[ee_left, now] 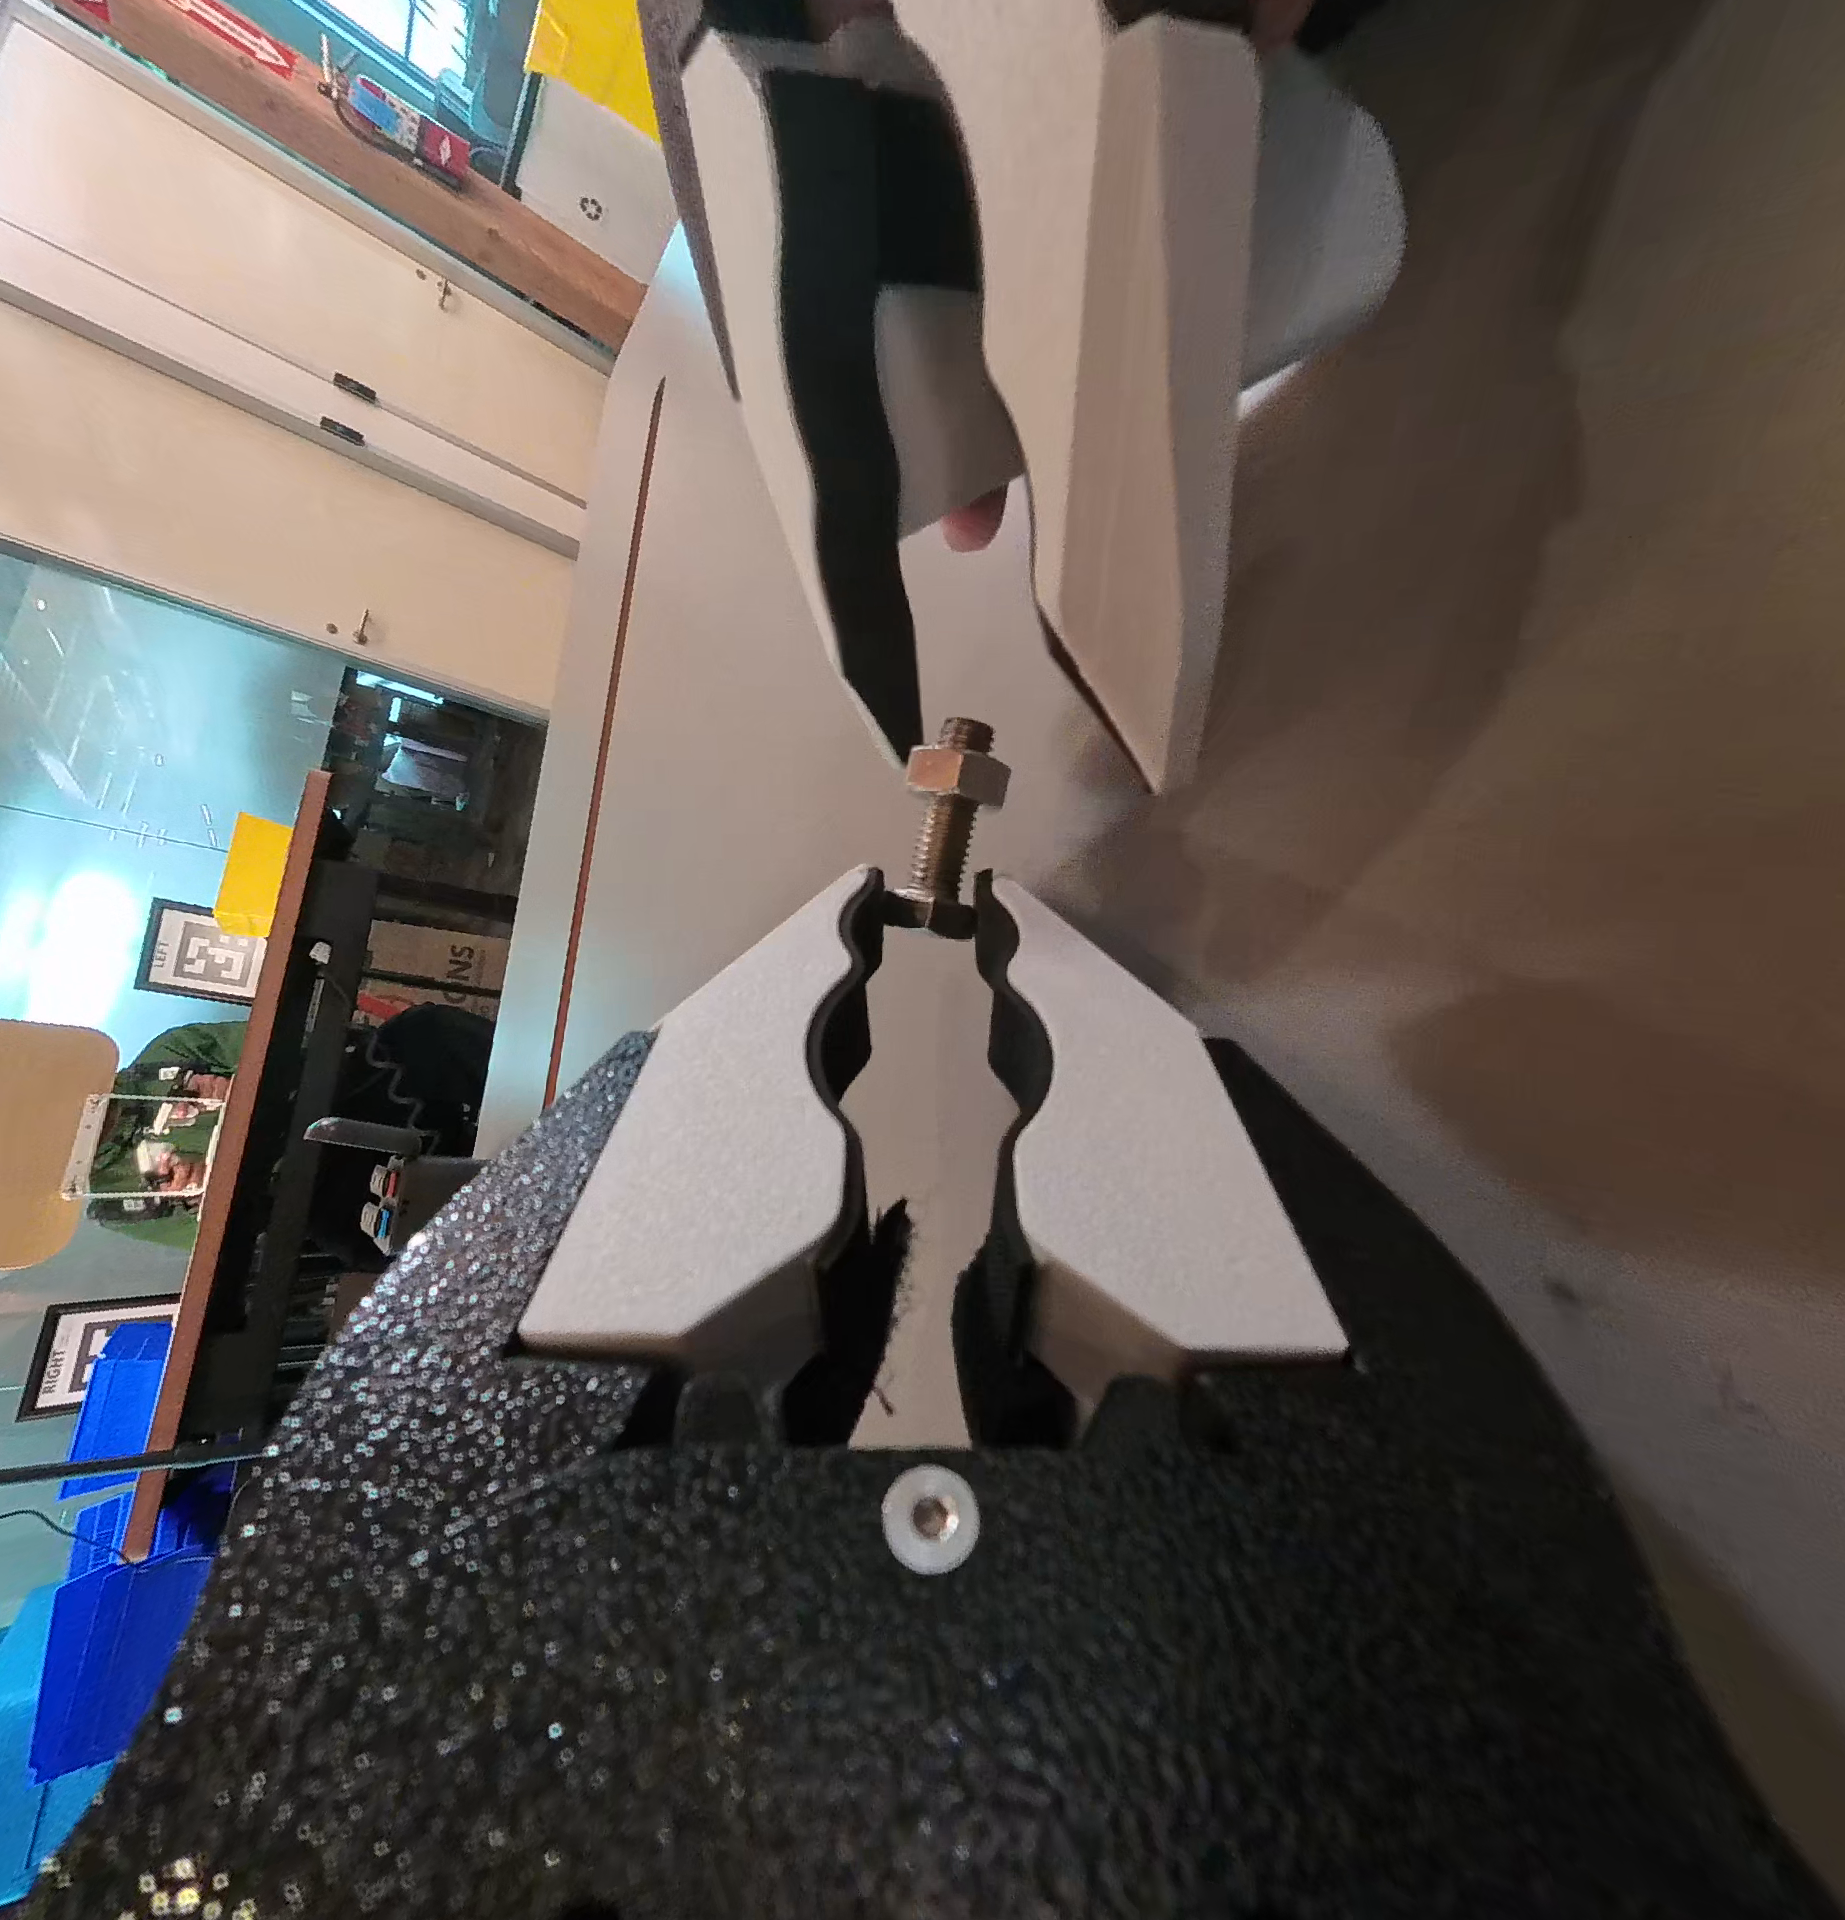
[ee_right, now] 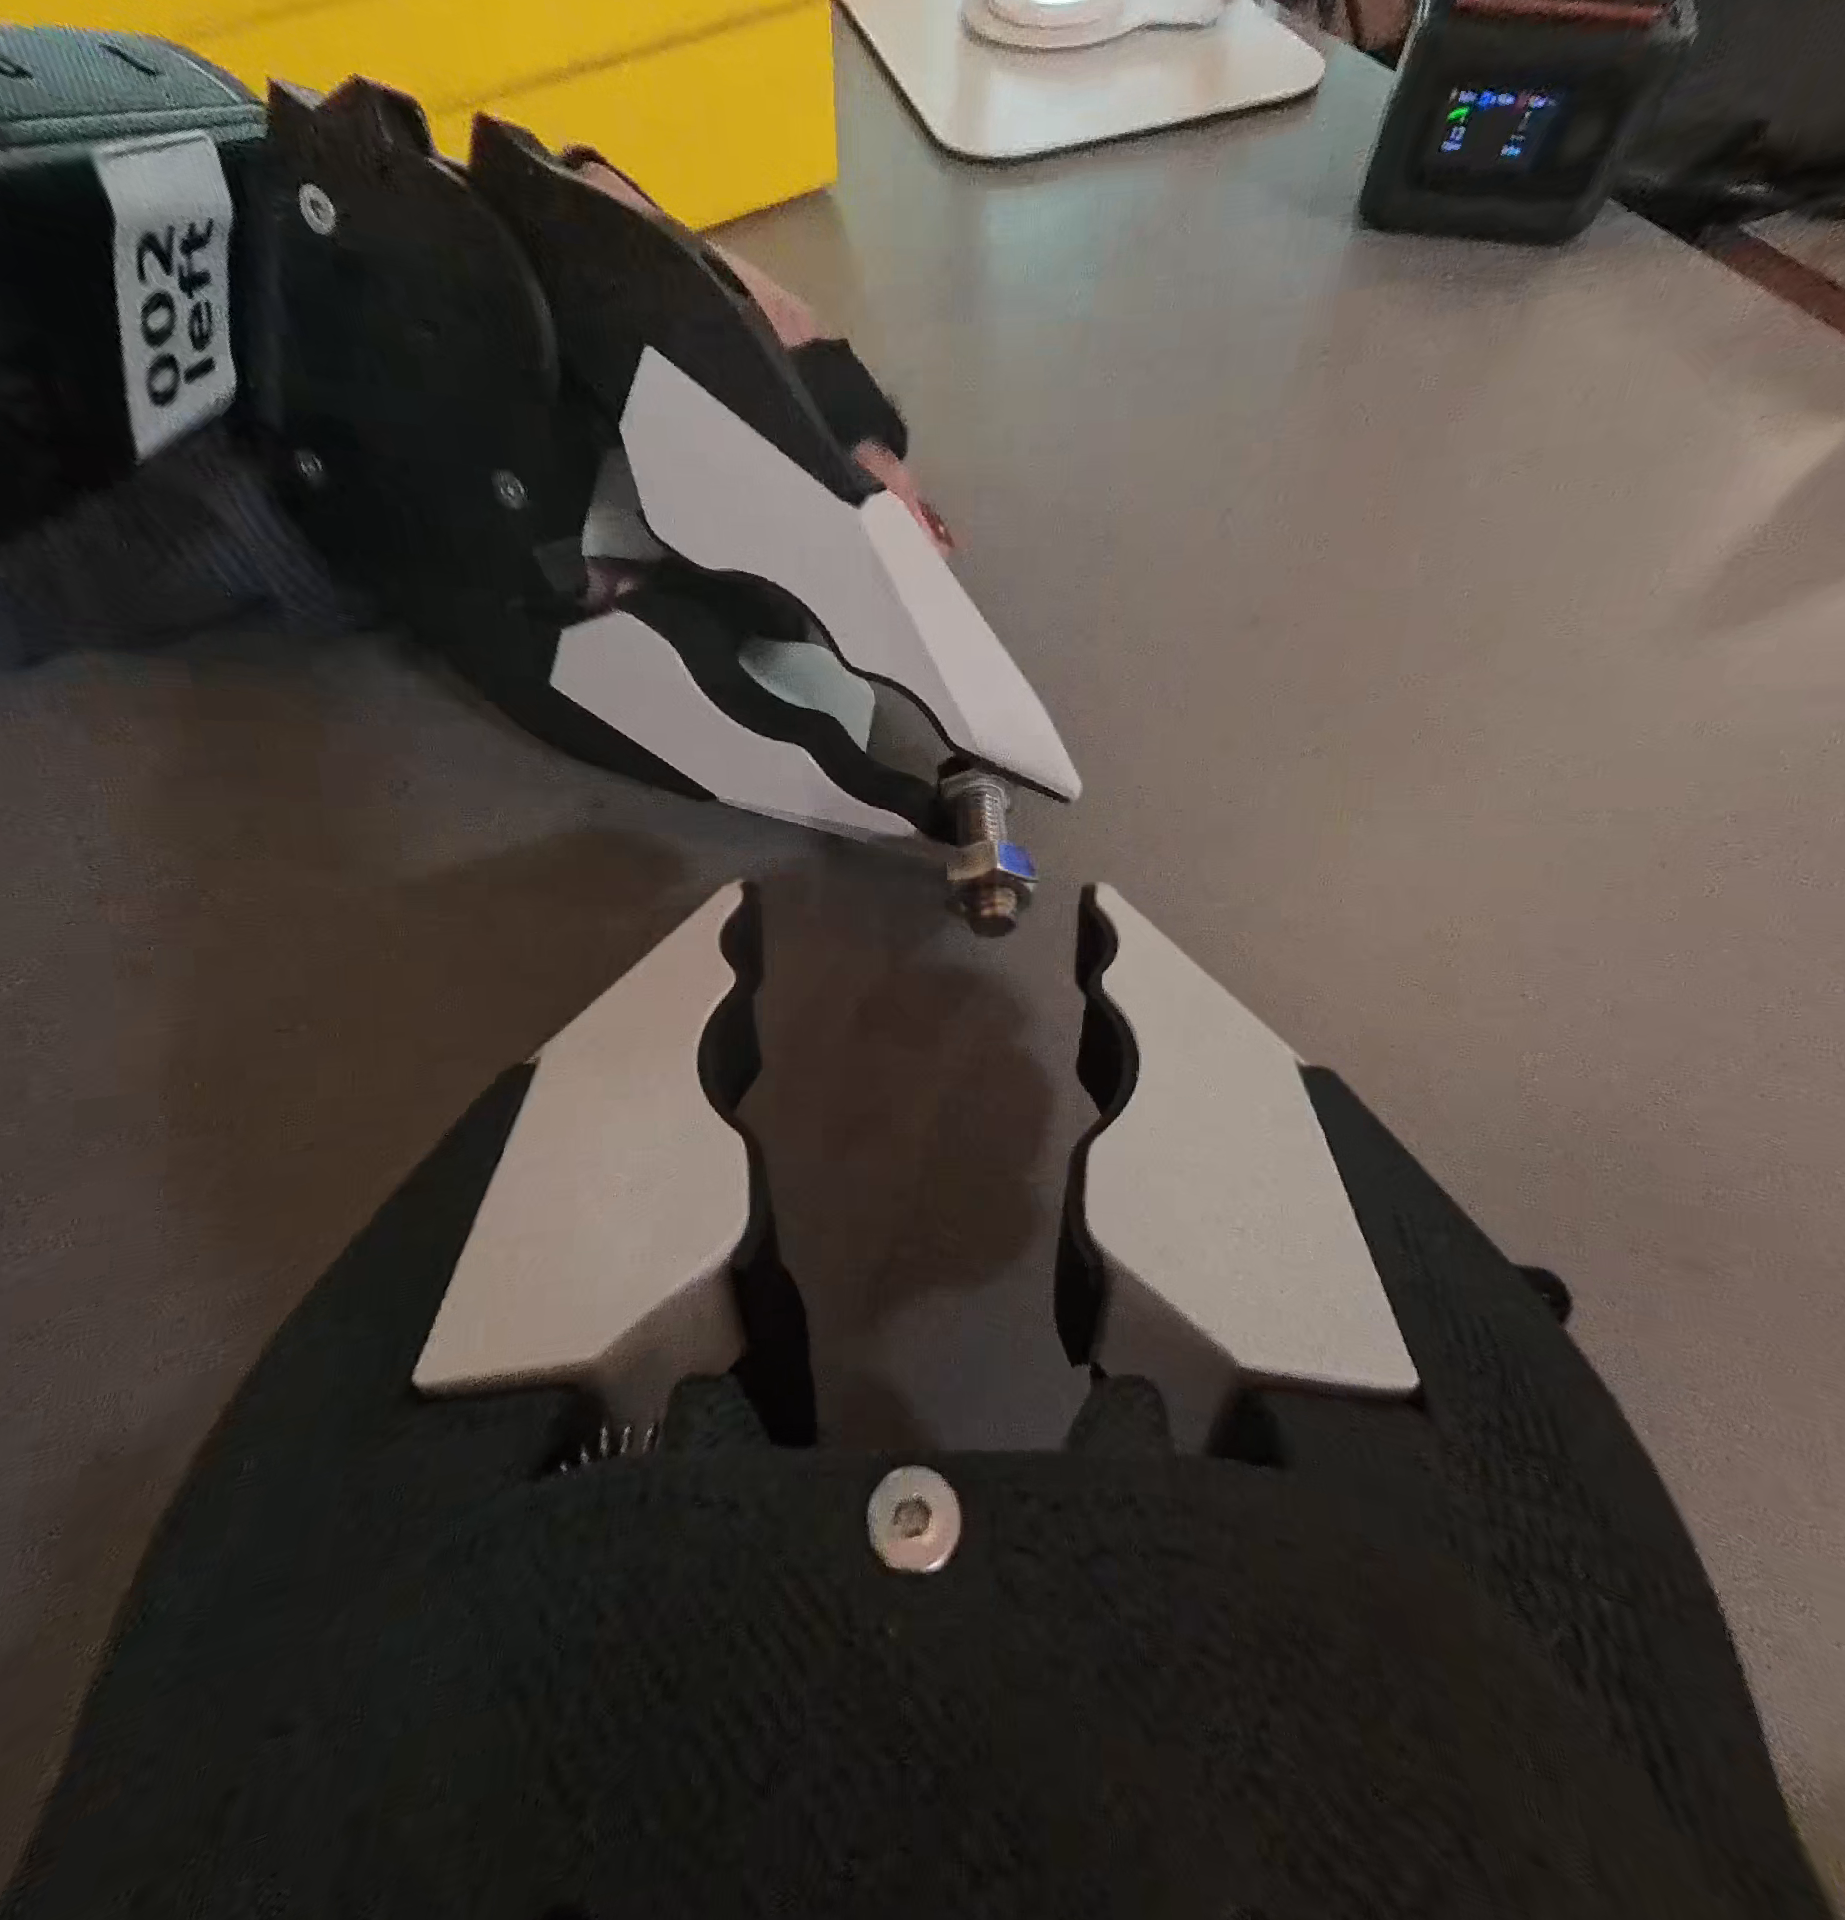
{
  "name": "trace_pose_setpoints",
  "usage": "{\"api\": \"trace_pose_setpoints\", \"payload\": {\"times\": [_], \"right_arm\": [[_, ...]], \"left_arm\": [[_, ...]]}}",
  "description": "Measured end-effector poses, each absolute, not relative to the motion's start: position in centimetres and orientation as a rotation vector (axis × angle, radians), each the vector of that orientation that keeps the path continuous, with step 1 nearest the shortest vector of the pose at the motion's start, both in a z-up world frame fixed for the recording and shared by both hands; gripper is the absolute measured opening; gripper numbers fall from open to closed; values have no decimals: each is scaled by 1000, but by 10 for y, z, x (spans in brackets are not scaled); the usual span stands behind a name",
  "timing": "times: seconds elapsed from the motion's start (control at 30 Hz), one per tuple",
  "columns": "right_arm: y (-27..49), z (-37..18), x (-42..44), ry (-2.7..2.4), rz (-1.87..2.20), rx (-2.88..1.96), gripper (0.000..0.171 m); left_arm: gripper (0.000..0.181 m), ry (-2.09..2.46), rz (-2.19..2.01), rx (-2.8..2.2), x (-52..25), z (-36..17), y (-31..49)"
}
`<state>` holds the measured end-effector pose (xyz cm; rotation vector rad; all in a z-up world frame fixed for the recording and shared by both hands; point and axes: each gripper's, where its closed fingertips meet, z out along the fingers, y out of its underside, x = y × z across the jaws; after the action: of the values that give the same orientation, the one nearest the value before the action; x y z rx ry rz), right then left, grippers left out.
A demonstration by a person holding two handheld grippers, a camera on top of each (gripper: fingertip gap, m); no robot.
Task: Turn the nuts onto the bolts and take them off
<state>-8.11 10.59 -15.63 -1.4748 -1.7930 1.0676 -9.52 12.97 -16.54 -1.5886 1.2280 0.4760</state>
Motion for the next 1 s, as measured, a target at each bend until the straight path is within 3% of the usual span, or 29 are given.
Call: {"api": "trace_pose_setpoints", "payload": {"times": [0.23,0.43,0.57,0.6,0.63,0.67,0.87,1.0], "right_arm": [[72,-129,-86,-1798,1135,-1128,53],[106,-166,-84,-1833,902,-1460,64],[92,-160,-84,-1898,871,-1268,70],[87,-155,-83,-1909,873,-1177,65],[80,-150,-81,-1919,914,-1109,46],[76,-145,-81,-1898,956,-1093,45],[107,-158,-82,-1823,933,-1389,57],[88,-150,-83,-1868,975,-1244,56]], "left_arm": [[16,1230,479,-1588,-95,-166,130],[16,1232,482,-1587,-95,-166,130],[16,1228,470,-1585,-95,-165,129],[16,1229,470,-1585,-95,-165,129],[16,1225,474,-1592,-96,-166,129],[16,1229,477,-1592,-96,-166,129],[16,1236,485,-1587,-95,-166,129],[15,1237,486,-1584,-95,-166,129]]}}
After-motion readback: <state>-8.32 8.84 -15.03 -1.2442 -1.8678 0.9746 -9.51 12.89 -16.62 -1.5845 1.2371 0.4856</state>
